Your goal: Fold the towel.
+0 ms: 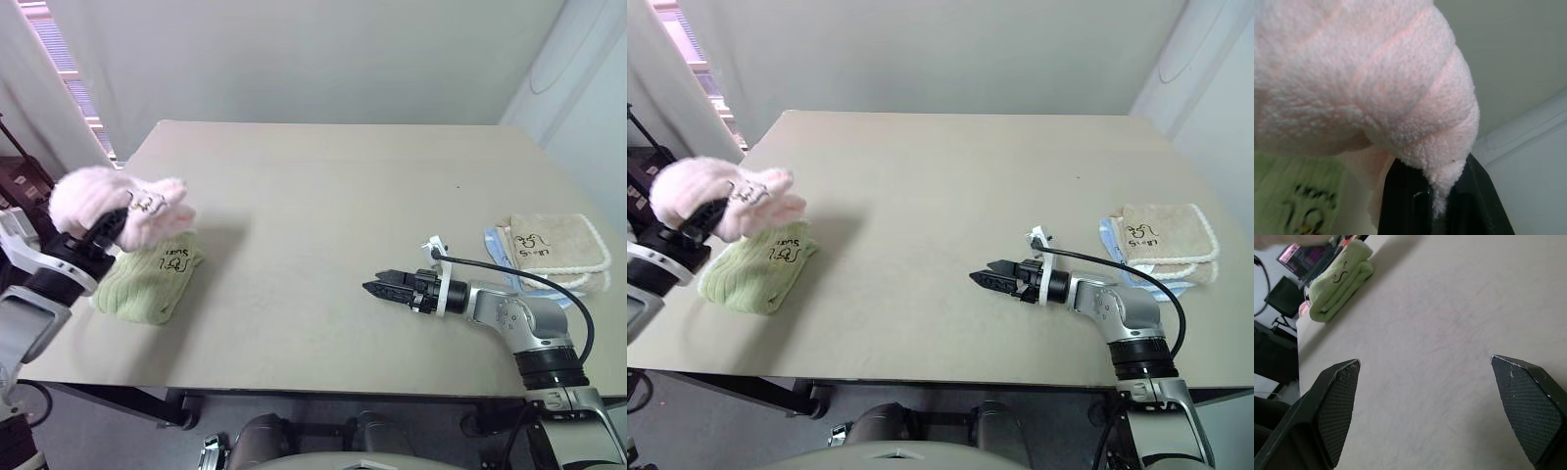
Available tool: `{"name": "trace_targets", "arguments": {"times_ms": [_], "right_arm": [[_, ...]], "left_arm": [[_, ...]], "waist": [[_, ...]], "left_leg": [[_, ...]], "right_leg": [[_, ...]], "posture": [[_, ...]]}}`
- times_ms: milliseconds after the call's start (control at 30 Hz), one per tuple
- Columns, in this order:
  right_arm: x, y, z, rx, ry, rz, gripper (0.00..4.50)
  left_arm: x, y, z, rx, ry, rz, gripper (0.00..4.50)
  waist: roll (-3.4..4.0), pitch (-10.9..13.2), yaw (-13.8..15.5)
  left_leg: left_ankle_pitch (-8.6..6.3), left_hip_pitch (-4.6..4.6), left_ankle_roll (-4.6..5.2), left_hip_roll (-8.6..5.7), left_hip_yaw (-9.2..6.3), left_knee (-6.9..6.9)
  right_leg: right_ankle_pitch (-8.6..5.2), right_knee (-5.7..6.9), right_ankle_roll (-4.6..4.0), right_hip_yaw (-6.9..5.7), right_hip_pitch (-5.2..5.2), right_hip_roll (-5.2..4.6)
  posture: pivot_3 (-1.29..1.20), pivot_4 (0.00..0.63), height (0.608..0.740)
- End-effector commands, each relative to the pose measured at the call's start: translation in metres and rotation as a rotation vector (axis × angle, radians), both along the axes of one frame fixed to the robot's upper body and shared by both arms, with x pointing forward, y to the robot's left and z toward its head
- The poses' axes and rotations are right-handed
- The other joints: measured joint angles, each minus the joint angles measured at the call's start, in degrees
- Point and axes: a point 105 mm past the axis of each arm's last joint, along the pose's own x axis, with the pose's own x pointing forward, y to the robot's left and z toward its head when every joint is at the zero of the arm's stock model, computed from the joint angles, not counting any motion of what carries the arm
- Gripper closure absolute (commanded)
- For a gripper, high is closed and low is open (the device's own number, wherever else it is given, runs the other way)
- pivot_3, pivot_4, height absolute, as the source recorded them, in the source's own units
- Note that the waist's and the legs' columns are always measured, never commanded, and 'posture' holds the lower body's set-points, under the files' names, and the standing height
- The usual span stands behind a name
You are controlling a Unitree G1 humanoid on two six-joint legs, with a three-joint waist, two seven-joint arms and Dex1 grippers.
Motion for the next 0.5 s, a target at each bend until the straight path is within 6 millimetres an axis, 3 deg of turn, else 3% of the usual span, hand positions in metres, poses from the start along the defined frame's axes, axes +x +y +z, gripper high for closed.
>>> {"name": "trace_targets", "arguments": {"times_ms": [33,300,333,500], "right_arm": [[0.000,-0.009,0.016,-0.016,-0.060,-0.019,0.00],[0.000,-0.017,0.018,-0.044,-0.075,-0.044,0.00],[0.000,-0.017,0.018,-0.049,-0.077,-0.045,0.00],[0.001,-0.018,0.019,-0.059,-0.084,-0.050,0.00]], "left_arm": [[-0.004,0.008,-0.011,0.009,0.003,0.025,4.47],[-0.015,0.020,-0.045,-0.025,0.081,0.066,4.47],[-0.015,0.023,-0.048,-0.034,0.091,0.084,3.85],[-0.017,0.024,-0.054,-0.054,0.107,0.086,2.11]], "waist": [[-0.03,0.0,0.0],[0.01,0.0,0.0],[0.01,0.0,0.1],[0.02,0.0,0.0]], "left_leg": [[-0.11,0.00,0.18,0.01,0.00,0.00],[-0.17,0.00,0.25,0.01,-0.04,-0.04],[-0.17,0.00,0.26,0.01,-0.04,-0.05],[-0.18,0.00,0.28,0.01,-0.05,-0.06]], "right_leg": [[0.00,-0.01,0.00,0.00,-0.07,-0.01],[0.02,-0.02,-0.06,0.01,-0.18,-0.10],[0.02,-0.03,-0.07,0.01,-0.19,-0.10],[0.02,-0.04,-0.07,0.01,-0.20,-0.12]], "posture": [[0.00,0.000,0.724],[0.00,0.000,0.724],[0.00,0.000,0.724],[0.00,0.000,0.724]]}}
